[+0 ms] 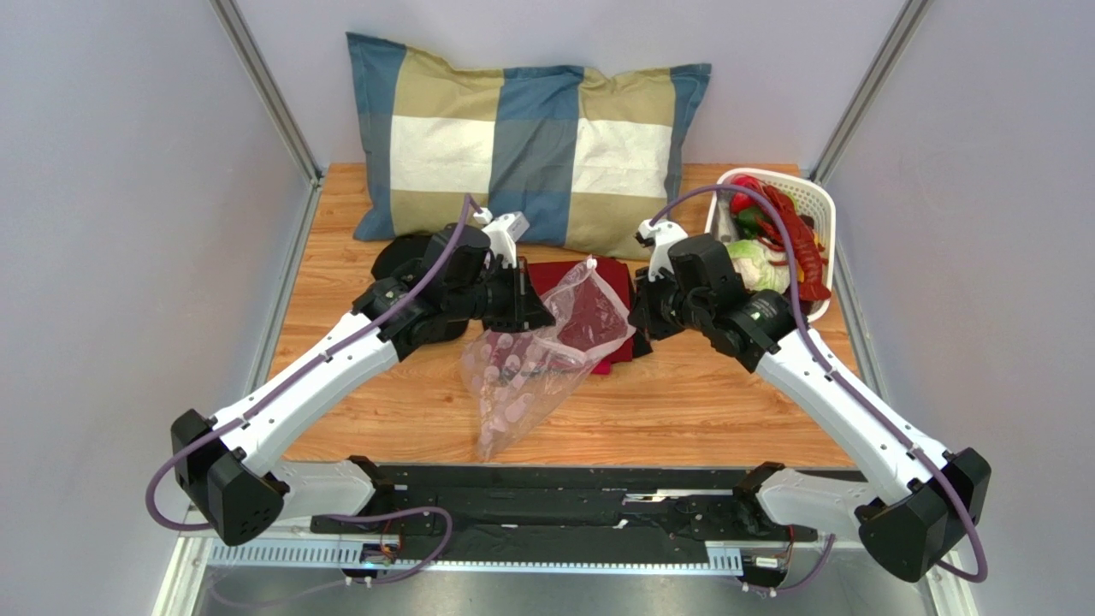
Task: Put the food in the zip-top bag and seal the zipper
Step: Open the zipper of the food storage bag at the center of the board, then pick up the fake lobster from the bin.
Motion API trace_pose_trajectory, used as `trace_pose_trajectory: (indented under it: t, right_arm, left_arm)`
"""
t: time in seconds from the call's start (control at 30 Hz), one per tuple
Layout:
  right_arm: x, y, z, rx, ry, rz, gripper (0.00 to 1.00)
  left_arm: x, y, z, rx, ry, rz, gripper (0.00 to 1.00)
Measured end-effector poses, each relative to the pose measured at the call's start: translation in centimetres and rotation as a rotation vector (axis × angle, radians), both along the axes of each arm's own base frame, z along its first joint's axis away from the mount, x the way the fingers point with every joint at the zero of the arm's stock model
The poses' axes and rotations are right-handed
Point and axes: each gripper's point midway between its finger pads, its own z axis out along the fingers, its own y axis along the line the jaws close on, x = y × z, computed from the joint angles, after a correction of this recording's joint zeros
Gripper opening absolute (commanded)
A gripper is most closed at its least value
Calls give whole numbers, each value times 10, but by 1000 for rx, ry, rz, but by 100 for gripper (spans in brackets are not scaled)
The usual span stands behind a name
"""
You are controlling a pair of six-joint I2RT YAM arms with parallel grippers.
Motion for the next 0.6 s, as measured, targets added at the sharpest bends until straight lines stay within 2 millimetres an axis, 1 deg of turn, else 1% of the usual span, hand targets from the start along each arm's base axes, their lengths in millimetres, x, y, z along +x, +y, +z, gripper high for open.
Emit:
trace_pose_trajectory:
  t: [0.13,0.17,0.2,0.23,0.27,0.3,0.33,0.4,0.47,0.5,0.53,0.57,0.6]
  right_arm:
    - [3,-6,-4,-10,-6,15,0]
    - [3,-6,-5,-12,-5,28,3]
    - [2,-5,-6,-11,-4,44,24]
    - [0,-3,-5,-5,-5,64,39]
    - [-1,-2,-4,2,-4,77,51]
    - [-1,-1,-2,6,-7,93,70]
    - [-1,0,1,9,-12,104,76]
    - [3,-2,15,24,-36,126,85]
    - [14,-11,35,55,-71,121,88]
    - [22,-20,47,71,-95,109,88]
    - [33,-36,59,79,-129,77,88]
    - [43,-51,67,77,-154,43,89]
    - [53,-71,74,70,-176,0,89]
  left_arm:
    - [2,3,-2,-3,1,6,0]
    - [2,3,-2,-2,3,5,0]
    - [1,3,-2,-2,3,2,0]
    - [1,3,-3,-2,4,-1,0]
    - [1,2,-3,-2,6,-4,0]
    - [1,2,-4,-1,10,-6,0]
    - [1,1,-5,0,14,-9,0]
    - [1,0,-9,6,23,-14,0]
    - [2,-2,-13,12,33,-18,0]
    - [2,-2,-14,13,37,-19,0]
    - [2,-3,-15,15,41,-21,0]
    - [2,-3,-16,17,44,-23,0]
    - [2,-4,-17,17,46,-24,0]
